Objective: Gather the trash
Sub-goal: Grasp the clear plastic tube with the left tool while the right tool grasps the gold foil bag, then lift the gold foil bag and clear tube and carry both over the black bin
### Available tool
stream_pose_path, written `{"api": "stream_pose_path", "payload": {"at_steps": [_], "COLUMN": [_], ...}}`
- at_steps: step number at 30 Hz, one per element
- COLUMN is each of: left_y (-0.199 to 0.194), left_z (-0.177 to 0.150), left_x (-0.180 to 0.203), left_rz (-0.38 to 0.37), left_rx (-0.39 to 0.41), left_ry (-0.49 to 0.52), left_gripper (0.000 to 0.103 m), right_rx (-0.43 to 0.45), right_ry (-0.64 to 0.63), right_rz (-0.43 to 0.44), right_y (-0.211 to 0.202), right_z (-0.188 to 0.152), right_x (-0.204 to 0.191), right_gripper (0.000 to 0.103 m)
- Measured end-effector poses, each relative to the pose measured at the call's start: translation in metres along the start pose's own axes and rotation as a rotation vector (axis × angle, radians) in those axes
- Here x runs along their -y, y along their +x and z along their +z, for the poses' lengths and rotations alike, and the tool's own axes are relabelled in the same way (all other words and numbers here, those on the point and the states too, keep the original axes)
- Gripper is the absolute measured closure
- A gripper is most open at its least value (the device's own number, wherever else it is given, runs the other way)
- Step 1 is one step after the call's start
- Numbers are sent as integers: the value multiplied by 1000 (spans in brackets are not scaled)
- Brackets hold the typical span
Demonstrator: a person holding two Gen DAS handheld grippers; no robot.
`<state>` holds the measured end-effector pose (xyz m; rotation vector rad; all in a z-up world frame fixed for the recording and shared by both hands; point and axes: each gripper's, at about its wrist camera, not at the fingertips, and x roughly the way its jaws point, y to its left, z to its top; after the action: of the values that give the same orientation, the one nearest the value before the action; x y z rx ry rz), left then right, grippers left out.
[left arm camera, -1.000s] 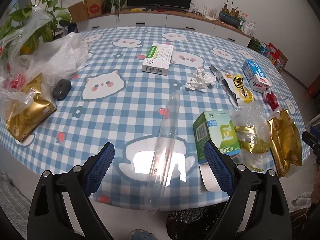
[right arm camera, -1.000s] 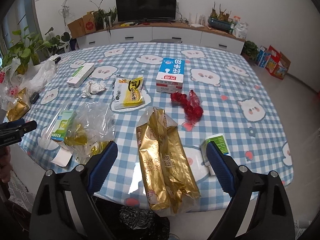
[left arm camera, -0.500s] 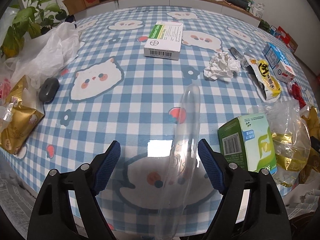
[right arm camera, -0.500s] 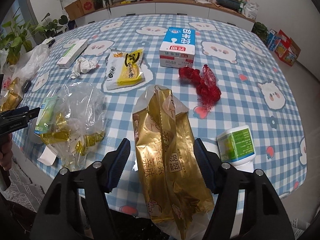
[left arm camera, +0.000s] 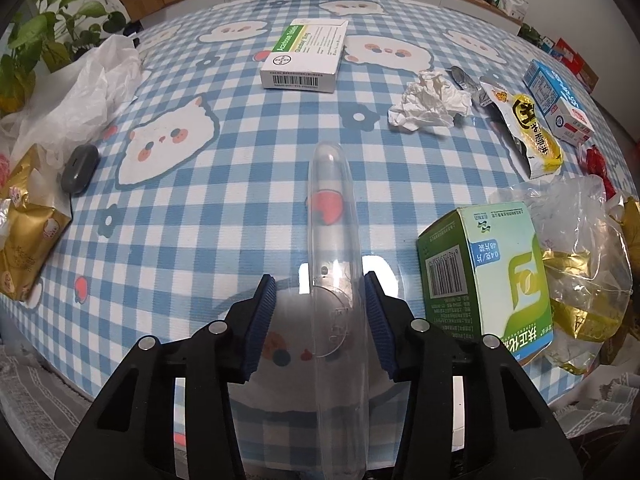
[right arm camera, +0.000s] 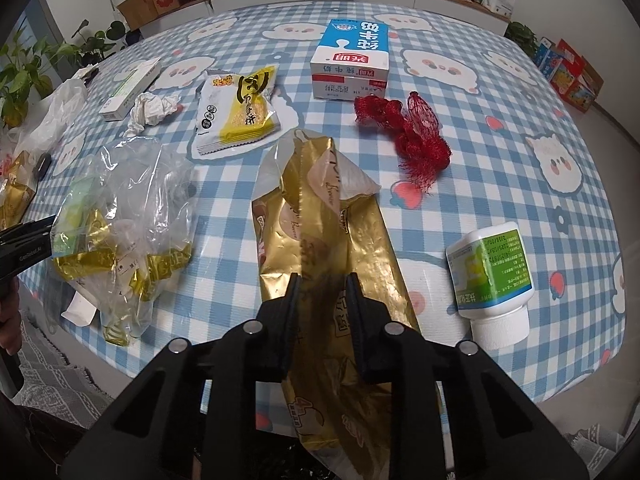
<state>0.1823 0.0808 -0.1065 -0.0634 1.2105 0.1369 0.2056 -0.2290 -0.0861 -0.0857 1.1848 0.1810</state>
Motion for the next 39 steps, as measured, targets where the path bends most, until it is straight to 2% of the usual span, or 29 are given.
{"api": "stream_pose_path", "payload": {"at_steps": [2,6,13,19,39], "left_y": [-2,-5,-21,-42,-97], "left_z": [0,-2,-4,-11,-74], "left_x": [1,-3,-3,-1,-12], "left_rz": [9,-8,10,-13,-105], "left_rx": [-2,-9,43,92,149], "left_ry": [-8,-38,-30,-33,-90], "left_gripper": [77,78,78,78,78], "right_rx": [10,30,69,95,185], "right_ry": [6,14,-12,-20,2], "right_rz": [-9,-10,-22,-22,12], "right_y": [-1,-5,-14,-23,-77], "right_z": [0,0,-2,-4,-42], "right_x": [1,2,-5,-9,-24], "right_gripper": [96,100,101,103,103]}}
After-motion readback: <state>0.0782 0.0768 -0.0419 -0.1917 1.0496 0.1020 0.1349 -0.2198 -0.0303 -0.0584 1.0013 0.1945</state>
